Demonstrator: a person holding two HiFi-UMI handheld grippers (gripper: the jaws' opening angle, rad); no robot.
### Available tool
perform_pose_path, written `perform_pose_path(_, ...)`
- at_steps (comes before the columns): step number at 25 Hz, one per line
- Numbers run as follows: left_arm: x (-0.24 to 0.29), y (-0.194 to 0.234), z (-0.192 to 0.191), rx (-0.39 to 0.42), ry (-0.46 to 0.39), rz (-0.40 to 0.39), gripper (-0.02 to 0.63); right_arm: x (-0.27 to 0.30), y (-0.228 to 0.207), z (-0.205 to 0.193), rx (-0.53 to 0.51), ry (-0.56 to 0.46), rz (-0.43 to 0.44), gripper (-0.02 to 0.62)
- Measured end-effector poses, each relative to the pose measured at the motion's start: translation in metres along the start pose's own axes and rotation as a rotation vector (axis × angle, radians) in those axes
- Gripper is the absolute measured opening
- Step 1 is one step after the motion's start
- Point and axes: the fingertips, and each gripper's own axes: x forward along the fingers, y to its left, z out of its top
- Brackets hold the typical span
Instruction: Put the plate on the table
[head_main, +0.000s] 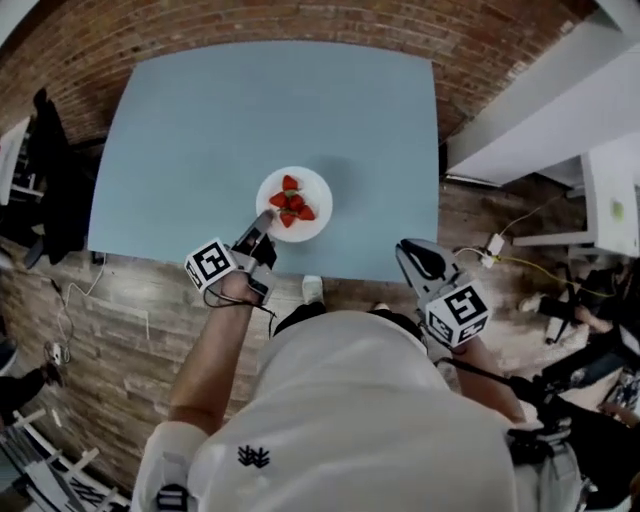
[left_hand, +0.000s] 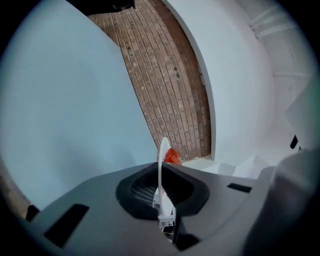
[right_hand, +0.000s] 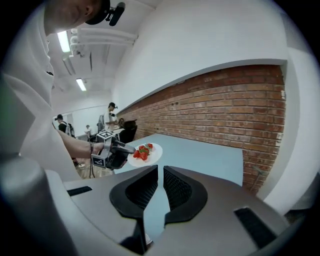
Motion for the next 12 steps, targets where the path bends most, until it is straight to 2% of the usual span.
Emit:
perform_pose_path(2, 0.026, 0.016, 0.009, 0.006, 0.05, -0.008, 0.011, -0.007, -0.006, -0.003, 0.026, 0.01, -0.071, 0.037)
perform_pose_path(6, 0.073, 0.046, 0.024, 0.012, 0.119, 0.027, 0.011, -0.026, -0.019, -0.014, 0.086, 0.024, -0.185, 0.037)
perform_pose_path(12, 0.147, 0.073, 0.03, 0.007, 0.179, 0.008, 0.011, -0.063, -0.037, -0.024, 0.153, 0.046, -0.338, 0.037)
